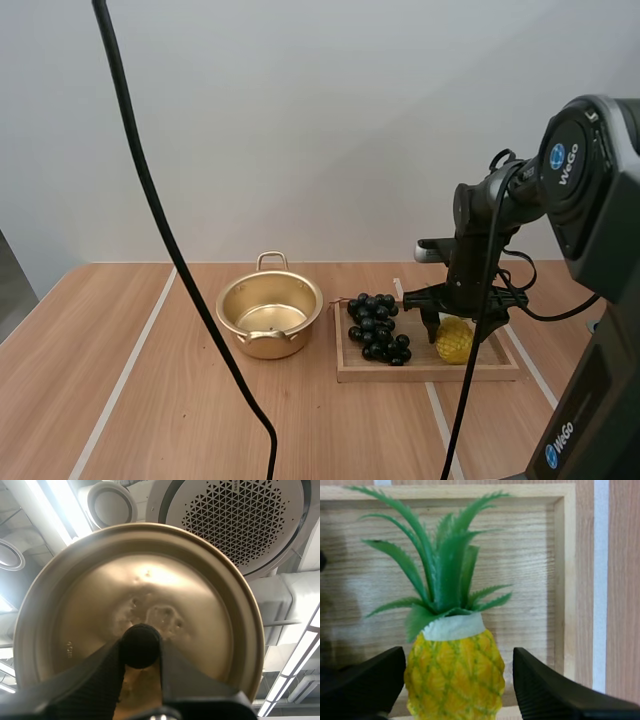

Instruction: Open the pot, put the pineapple inside, and close it

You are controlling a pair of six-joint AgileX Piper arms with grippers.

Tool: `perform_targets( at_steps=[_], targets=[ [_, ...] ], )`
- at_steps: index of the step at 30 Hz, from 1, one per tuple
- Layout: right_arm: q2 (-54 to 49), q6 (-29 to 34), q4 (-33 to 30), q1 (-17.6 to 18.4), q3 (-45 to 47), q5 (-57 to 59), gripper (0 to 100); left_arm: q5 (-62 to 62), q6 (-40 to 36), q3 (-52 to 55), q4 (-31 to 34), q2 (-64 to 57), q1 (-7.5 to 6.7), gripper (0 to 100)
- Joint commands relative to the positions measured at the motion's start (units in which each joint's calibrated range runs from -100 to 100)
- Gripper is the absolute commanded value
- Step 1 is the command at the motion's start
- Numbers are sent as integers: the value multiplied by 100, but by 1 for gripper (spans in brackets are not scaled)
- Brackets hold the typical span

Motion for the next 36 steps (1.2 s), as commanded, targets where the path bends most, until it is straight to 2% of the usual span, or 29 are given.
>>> perform_targets(
  at_steps=[1, 2, 3, 4, 7, 19, 28, 36],
  targets=[
    [67, -146, -57, -22, -50, -15, 100, 139, -77, -41, 66, -42, -10, 0],
    [114, -168, -57, -22, -50, 15, 100, 148, -77, -41, 66, -42, -10, 0],
    [182, -165, -57, -22, -50, 15, 94, 148, -77, -41, 66, -42, -10, 0],
    [240, -165, -57, -22, -50, 15, 78, 148, -77, -41, 66, -42, -10, 0],
    [451, -137, -69, -22, -50, 102, 0, 146, -77, -41, 88, -42, -10, 0],
    [194, -92, -59, -22, -314, 328, 0, 146, -77, -41, 88, -42, -10, 0],
    [-1220, -92, 169, -22, -606, -226, 0, 146, -77, -41, 88, -42, -10, 0],
    [-2834, -92, 196, -22, -606, -1719, 0, 146, -77, -41, 88, -42, -10, 0]
  ],
)
